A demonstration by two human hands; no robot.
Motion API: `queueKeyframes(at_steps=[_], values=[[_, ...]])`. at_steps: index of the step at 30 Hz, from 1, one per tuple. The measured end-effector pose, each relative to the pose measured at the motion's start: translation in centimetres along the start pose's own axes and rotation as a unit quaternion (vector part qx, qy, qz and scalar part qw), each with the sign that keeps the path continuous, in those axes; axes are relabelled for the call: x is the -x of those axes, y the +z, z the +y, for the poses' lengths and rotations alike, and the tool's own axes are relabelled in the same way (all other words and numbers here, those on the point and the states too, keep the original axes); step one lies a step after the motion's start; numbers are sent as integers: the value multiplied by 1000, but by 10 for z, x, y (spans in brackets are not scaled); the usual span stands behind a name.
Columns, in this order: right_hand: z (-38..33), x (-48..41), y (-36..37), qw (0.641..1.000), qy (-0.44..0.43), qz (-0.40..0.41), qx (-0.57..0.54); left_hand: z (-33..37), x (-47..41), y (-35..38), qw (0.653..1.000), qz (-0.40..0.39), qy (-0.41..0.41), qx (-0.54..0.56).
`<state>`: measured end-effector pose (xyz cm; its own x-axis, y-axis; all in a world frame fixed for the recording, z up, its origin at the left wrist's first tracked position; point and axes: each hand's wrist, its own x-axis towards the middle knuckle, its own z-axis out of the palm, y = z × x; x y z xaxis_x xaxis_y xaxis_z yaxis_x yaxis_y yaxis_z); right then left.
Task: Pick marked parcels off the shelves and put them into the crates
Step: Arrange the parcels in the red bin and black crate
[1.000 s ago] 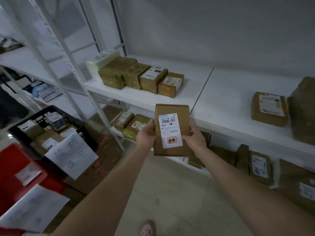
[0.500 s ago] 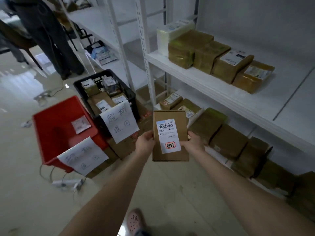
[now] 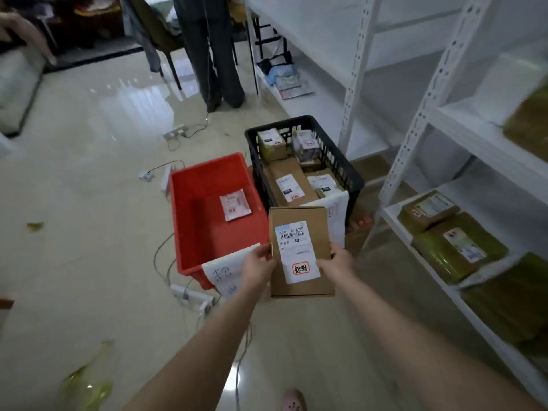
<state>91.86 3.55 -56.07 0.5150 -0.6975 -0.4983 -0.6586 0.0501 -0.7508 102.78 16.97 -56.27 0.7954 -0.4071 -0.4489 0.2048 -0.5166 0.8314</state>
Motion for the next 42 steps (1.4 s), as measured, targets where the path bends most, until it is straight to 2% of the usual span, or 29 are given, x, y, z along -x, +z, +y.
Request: queueKeyframes(at_steps=[8,13,20,25,30,37,42], values=[[-82,-82,111,990,-39,-82,104,-12,-96,-92,994,89,-50,26],[-128,-160,182,982,-49,-137,118,-14,-180,-134,987,133,-84,28],[-160,-283,272,969,16,-214,119,-26,-310,-160,972,180,-138,-55],[-158,-354,332,965,48,-240,97,-48,-390,-162,967,180,-145,-112],[-142,-412,399,961,68,-264,49,-99,-471,-168,960,177,-150,-159],[-118,-479,468,952,63,-276,116,-162,-564,-167,941,174,-180,-229],[-103,-507,478,951,22,-246,185,-188,-603,-161,953,107,-193,-206]])
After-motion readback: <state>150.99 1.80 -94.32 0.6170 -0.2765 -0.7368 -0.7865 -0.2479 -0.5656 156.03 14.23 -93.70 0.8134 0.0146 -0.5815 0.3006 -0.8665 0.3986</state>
